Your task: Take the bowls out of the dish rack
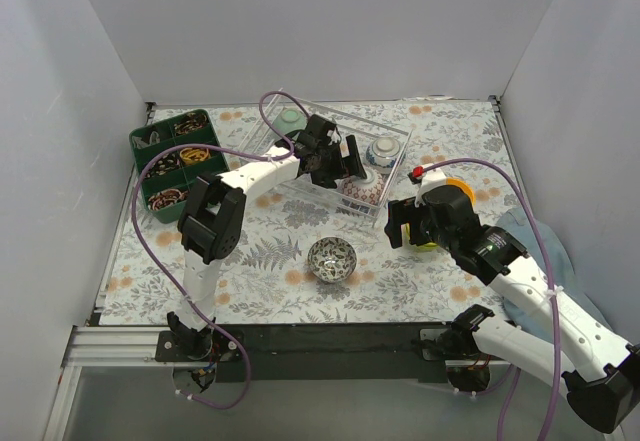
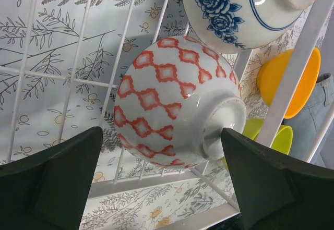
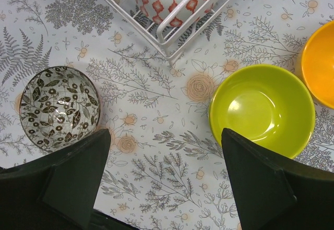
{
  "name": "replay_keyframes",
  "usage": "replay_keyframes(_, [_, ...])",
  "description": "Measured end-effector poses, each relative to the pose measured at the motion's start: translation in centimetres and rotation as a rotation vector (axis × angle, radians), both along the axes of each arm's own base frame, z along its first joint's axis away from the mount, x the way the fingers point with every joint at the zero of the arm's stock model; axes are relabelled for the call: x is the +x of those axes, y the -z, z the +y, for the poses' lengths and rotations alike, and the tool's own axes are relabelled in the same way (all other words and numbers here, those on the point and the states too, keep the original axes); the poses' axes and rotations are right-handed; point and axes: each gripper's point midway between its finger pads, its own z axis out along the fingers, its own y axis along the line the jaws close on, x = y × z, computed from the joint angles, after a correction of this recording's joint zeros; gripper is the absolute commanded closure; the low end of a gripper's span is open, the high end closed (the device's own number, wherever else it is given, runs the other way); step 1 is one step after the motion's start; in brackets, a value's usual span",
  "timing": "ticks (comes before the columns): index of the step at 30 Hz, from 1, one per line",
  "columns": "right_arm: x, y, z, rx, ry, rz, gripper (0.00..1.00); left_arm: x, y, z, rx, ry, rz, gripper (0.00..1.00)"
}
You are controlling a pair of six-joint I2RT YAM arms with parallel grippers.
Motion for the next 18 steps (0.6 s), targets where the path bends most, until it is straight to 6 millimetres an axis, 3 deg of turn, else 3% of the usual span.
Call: replay_keyframes(18, [-0.2,0.9,0.2,-0.009,-0.012,0.026,0.05,-0.9,0.4,-1.4,-0.058,-0.042,0.087,0.02])
